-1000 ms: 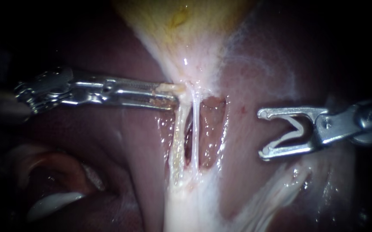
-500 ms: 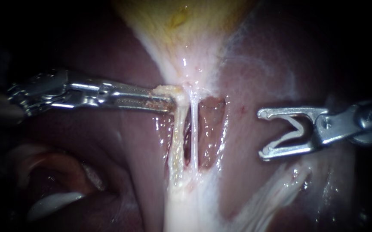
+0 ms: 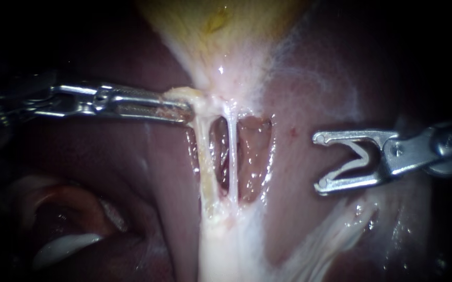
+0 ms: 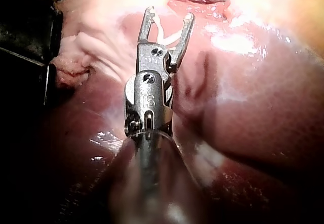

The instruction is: Grabbing gallbladder

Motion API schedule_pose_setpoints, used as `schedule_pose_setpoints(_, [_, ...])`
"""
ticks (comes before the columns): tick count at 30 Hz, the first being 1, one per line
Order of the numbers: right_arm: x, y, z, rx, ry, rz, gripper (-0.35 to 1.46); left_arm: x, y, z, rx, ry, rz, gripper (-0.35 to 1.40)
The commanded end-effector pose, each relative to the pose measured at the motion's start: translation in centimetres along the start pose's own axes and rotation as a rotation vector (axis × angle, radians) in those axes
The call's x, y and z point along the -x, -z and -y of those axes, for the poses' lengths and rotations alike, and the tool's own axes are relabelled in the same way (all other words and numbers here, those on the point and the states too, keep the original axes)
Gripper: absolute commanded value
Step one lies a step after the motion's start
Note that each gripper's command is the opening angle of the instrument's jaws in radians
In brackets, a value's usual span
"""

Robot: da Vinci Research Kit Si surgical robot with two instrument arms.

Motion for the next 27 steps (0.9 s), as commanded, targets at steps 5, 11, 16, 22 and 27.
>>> schedule_pose_setpoints(5, [0.00, 0.00, 0.00, 0.000, 0.000, 0.000, 0.40, 0.04, 0.07, -0.01, 0.004, 0.006, 0.001, -0.35])
schedule_pose_setpoints(11, [0.00, 0.01, 0.00, 0.000, 0.000, 0.000, 0.40, 0.05, 0.12, -0.01, 0.006, 0.008, 0.004, -0.35])
schedule_pose_setpoints(16, [0.00, 0.01, 0.00, 0.000, 0.000, 0.000, 0.40, 0.04, 0.12, -0.01, 0.008, 0.009, 0.004, -0.35])
schedule_pose_setpoints(22, [0.00, 0.01, 0.00, 0.000, 0.000, 0.000, 0.40, 0.04, 0.12, -0.01, 0.010, 0.009, 0.005, -0.35])
schedule_pose_setpoints(27, [0.00, 0.01, 0.00, 0.000, 0.000, 0.000, 0.40, 0.04, 0.12, -0.01, 0.011, 0.009, 0.005, -0.35])
